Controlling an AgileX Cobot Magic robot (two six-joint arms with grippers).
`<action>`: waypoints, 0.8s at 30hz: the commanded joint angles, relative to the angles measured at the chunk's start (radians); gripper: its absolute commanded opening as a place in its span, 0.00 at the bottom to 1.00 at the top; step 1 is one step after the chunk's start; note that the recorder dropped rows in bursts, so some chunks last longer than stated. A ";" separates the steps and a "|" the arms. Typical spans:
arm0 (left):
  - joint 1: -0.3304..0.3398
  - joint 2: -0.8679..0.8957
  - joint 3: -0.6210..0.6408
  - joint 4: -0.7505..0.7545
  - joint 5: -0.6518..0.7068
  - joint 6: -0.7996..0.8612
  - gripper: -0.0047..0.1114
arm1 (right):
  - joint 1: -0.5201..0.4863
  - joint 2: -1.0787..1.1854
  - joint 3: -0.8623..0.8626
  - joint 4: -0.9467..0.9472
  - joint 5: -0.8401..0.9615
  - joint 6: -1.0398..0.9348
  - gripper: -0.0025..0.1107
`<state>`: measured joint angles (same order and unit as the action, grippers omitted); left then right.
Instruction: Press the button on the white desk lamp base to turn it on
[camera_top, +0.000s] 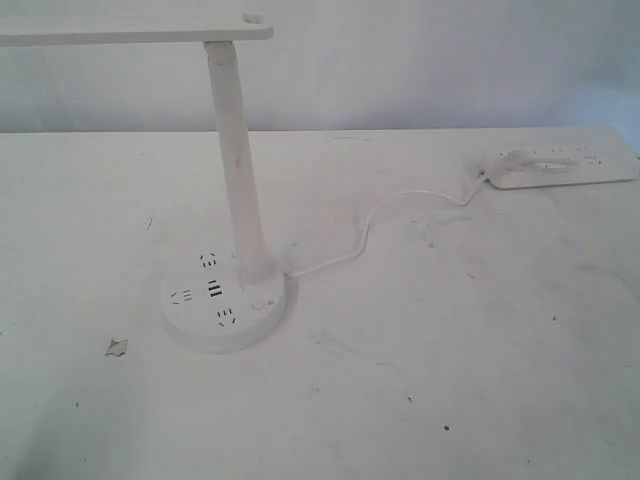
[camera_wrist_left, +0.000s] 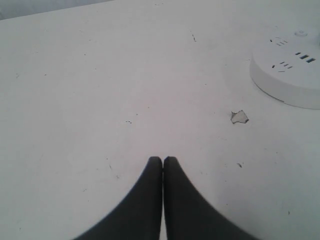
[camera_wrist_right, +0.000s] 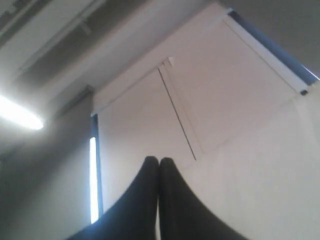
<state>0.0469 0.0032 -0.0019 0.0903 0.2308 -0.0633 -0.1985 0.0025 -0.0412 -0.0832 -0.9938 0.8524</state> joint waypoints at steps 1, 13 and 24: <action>0.001 -0.003 0.002 -0.003 0.000 0.000 0.04 | -0.005 0.021 -0.076 -0.003 0.186 -0.004 0.02; 0.001 -0.003 0.002 -0.003 0.000 0.000 0.04 | -0.005 0.389 -0.160 -0.348 -0.051 0.051 0.02; 0.001 -0.003 0.002 -0.003 0.000 0.000 0.04 | -0.001 0.732 -0.161 -0.548 -0.153 0.042 0.02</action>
<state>0.0469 0.0032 -0.0019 0.0903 0.2308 -0.0633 -0.1985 0.6650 -0.1962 -0.5732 -1.1329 0.9039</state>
